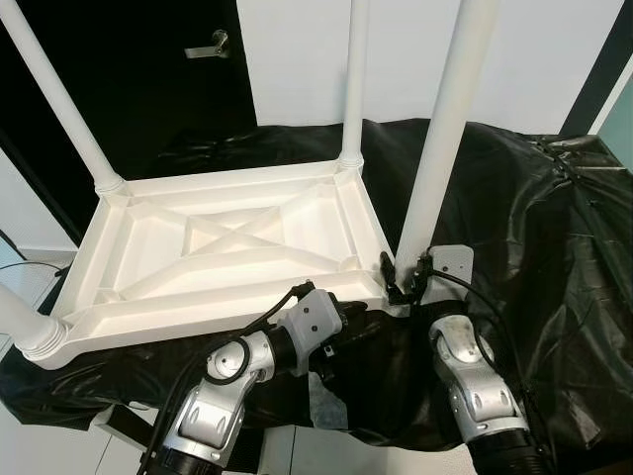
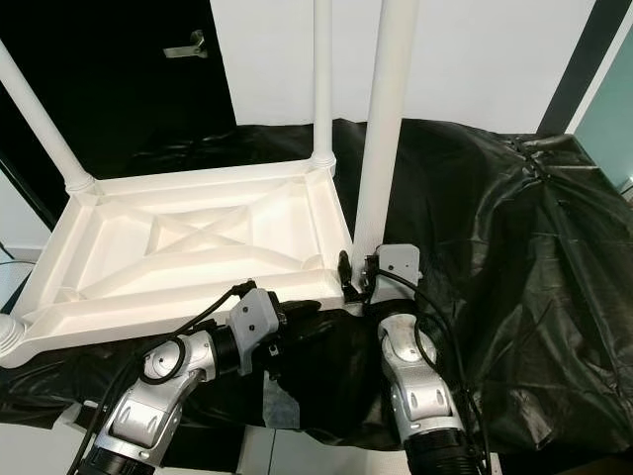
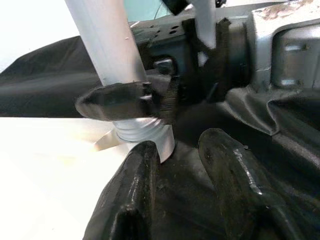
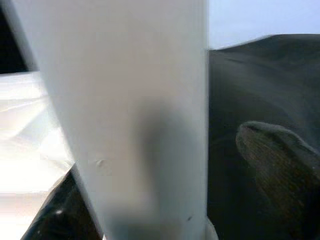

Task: Building children table

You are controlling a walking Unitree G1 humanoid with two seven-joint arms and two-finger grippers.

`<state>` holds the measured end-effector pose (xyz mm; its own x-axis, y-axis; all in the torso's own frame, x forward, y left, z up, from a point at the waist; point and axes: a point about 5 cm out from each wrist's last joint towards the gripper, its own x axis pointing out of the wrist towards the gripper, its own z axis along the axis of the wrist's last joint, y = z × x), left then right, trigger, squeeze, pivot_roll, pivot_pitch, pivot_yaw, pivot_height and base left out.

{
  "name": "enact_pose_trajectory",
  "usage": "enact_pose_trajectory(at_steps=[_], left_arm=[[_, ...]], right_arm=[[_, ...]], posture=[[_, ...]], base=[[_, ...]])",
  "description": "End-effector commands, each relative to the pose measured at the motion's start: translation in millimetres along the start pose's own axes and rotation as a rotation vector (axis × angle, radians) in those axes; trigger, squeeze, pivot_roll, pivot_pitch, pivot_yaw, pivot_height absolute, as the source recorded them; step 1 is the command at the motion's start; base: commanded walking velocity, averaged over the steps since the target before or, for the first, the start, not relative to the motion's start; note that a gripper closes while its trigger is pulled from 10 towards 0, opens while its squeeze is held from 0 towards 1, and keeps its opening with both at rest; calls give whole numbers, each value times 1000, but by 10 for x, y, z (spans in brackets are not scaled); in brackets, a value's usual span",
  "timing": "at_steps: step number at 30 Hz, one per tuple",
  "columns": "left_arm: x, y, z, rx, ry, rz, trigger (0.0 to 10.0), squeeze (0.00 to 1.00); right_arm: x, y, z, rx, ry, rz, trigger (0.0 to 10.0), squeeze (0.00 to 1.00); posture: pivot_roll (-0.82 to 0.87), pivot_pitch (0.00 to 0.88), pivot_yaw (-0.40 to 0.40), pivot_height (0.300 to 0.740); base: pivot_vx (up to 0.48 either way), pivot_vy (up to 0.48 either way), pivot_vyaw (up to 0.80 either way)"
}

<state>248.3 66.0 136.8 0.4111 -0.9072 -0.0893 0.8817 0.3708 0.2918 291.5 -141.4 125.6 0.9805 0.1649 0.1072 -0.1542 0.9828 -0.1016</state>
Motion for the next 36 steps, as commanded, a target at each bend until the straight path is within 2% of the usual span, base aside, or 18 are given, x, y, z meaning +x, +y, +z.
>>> enact_pose_trajectory(at_steps=[1, 2, 3, 4, 5, 6, 10, 11, 13, 14, 15, 20, 21, 26, 34, 36], left_arm=[[9, 35, -26, 3, 12, 87, 10000, 0], [10, 41, -35, 2, 14, 90, 10000, 0], [10, 41, -35, 2, 14, 90, 10000, 0], [12, 47, -44, 1, 15, 94, 10000, 0], [12, 55, -64, 7, 22, 101, 10000, 0], [13, 60, -83, 8, 28, 104, 10000, 0], [15, 62, -104, 8, 35, 107, 10000, 0], [20, 62, -107, 5, 34, 108, 10000, 0], [20, 62, -107, 5, 34, 108, 10000, 0], [18, 66, -111, 19, 39, 118, 10000, 0], [10, 72, -106, 24, 40, 125, 10000, 0], [-3, 89, -94, 22, 37, 142, 10000, 0], [-1, 92, -84, 25, 34, 145, 10000, 0], [1, 92, -69, 33, 29, 148, 10000, 0], [-8, 74, -74, 36, 34, 140, 10000, 0], [-8, 63, -78, 33, 37, 138, 10000, 0]], right_arm=[[-31, -59, -31, 24, -2, 51, 10000, 1000], [-15, -115, -41, 21, 0, 104, 10000, 1000], [-15, -115, -41, 21, 0, 104, 10000, 1000], [4, -154, -46, 16, 5, 152, 10000, 90], [40, -194, -41, 2, 7, 200, 10000, 0], [74, -222, -32, -12, 7, 243, 10000, 0], [123, -250, -18, -41, 10, 285, 10000, 0], [156, -237, -7, -63, 11, 336, 10000, 0], [156, -237, -7, -63, 11, 336, 10000, 0], [211, -160, 12, -114, 12, 471, 10000, 0], [229, -114, 13, -121, 16, 532, 10000, 0], [251, -58, 20, -124, 13, 594, 10000, 0], [261, -28, 18, -129, 13, 625, 0, 0], [274, 11, 13, -137, 12, 677, 0, 0], [216, -59, -40, -109, 23, 633, 0, 0], [156, -54, -70, -85, 31, 564, 10000, 0]], posture=[[28, 0, 2, 740], [26, 0, 8, 740], [26, 0, 8, 740], [26, 0, 8, 740], [22, 0, 12, 740], [22, 0, 14, 740], [23, 0, 13, 740], [28, 0, 11, 740], [28, 0, 11, 740], [33, 0, 12, 740], [36, 0, 13, 740], [37, 0, 14, 740], [44, 0, 13, 740], [50, 0, 11, 740], [44, 0, 17, 740], [41, 0, 20, 740]], base=[[0, 0, 0], [0, 0, 0], [0, 0, 0], [0, 0, 0], [0, 0, 0], [0, 0, 0], [0, 0, 0], [0, 0, 0], [0, 0, 0], [0, 0, 0], [0, 0, 0], [0, 0, 0], [0, 0, 0], [0, 0, 0], [0, 0, 0], [0, 0, 0]])
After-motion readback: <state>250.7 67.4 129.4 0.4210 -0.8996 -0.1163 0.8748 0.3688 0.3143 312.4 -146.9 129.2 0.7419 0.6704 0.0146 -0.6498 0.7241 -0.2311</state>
